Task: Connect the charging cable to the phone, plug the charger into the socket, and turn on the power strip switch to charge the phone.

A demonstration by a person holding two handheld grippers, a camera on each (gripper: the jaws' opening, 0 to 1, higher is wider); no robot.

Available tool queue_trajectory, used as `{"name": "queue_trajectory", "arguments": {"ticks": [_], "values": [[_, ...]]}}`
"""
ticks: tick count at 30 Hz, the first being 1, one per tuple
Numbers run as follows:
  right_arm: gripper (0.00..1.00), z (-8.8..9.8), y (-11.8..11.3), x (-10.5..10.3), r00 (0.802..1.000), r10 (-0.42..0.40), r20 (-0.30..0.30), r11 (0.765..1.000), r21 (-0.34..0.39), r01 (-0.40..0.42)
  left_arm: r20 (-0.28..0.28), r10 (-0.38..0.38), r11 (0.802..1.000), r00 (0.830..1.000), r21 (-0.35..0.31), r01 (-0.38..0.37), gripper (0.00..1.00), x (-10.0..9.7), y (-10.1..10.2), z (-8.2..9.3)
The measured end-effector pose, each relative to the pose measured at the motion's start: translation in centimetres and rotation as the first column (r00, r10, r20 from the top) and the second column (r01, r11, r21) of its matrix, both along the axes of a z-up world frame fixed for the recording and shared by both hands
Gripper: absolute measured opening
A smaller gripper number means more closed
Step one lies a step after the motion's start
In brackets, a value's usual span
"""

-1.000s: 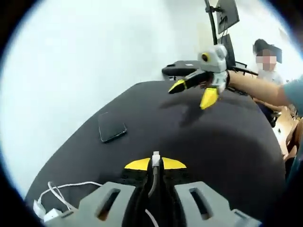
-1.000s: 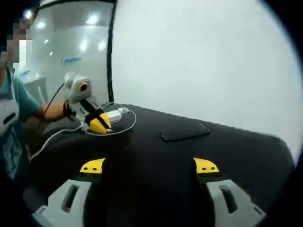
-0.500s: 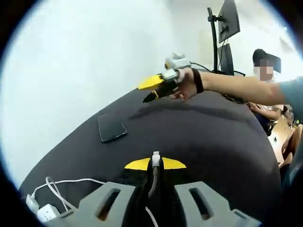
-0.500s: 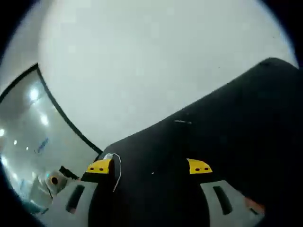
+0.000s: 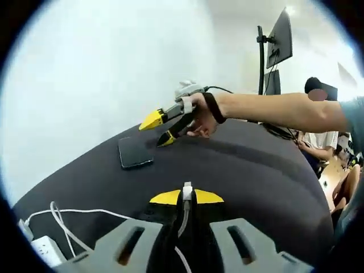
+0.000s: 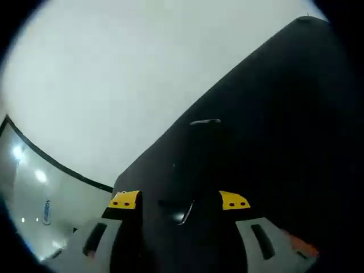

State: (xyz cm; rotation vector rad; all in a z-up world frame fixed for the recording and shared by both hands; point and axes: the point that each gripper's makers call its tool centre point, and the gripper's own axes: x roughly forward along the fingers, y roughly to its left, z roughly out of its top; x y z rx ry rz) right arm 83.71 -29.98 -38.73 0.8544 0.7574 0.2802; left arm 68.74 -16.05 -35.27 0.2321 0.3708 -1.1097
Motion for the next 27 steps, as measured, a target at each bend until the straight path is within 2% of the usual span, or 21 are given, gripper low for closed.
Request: {"name": "queue_trajectory", "arguments": {"ticks": [2, 4, 8, 16, 19, 21, 22, 23, 24, 25, 27], "values": [[0.48, -0.1, 0.1, 0.6, 0.999, -0.033, -0.011, 0.998, 0.05, 0.033, 0.004, -0.004, 1.0, 1.0, 0.014, 0.004, 0.05, -0.1, 0.0, -0.4], [0.47, -0.2, 0.1, 1.0, 0.999, -0.042, -0.008, 0.997, 0.064, 0.042, 0.007, -0.007, 1.0, 1.0, 0.029, 0.007, 0.05, 0.0, 0.2, -0.8], [0.41, -0.6, 0.2, 2.0, 0.997, -0.075, -0.011, 0.992, 0.105, 0.075, -0.017, -0.014, 1.0, 1.0, 0.01, 0.014, 0.05, -0.1, 0.2, -1.0], [0.37, -0.9, 1.0, 3.4, 0.996, -0.089, -0.004, 0.979, 0.182, 0.088, -0.005, -0.01, 1.0, 1.0, 0.003, 0.01, 0.05, 0.5, 0.4, -1.0], [0.24, -1.8, 1.3, 3.7, 0.998, -0.068, -0.005, 0.992, 0.111, 0.068, 0.003, -0.02, 1.0, 1.0, 0.009, 0.02, 0.05, 0.5, 0.2, -1.1], [0.21, -1.7, 1.8, 4.0, 0.999, -0.038, 0.018, 0.995, 0.096, 0.036, 0.005, -0.02, 1.0, 1.0, 0.01, 0.02, 0.05, 0.4, 0.2, -1.2], [0.18, -2.0, 1.8, 4.1, 0.999, -0.048, 0.011, 0.995, 0.086, 0.047, 0.005, -0.019, 1.0, 1.0, 0.009, 0.019, 0.05, 0.4, 0.2, -1.2], [0.07, -2.9, 1.2, 4.1, 0.997, -0.073, -0.023, 0.996, 0.046, 0.074, 0.005, -0.018, 1.0, 1.0, 0.007, 0.018, 0.05, 0.5, 0.3, -1.1], [0.07, -3.0, 1.8, 4.0, 0.999, -0.04, -0.007, 0.998, 0.041, 0.04, 0.004, -0.016, 1.0, 1.0, 0.003, 0.016, 0.05, 0.5, 0.4, -1.1], [0.06, -3.0, 1.9, 4.2, 0.997, -0.066, -0.028, 0.994, 0.08, 0.068, 0.005, -0.015, 1.0, 1.0, 0.003, 0.015, 0.05, 0.7, 0.4, -1.0], [0.03, -3.2, 1.8, 4.3, 0.998, -0.061, -0.02, 0.995, 0.072, 0.062, 0.008, -0.012, 1.0, 1.0, 0.001, 0.012, 0.05, 0.8, 0.5, -1.0]]}}
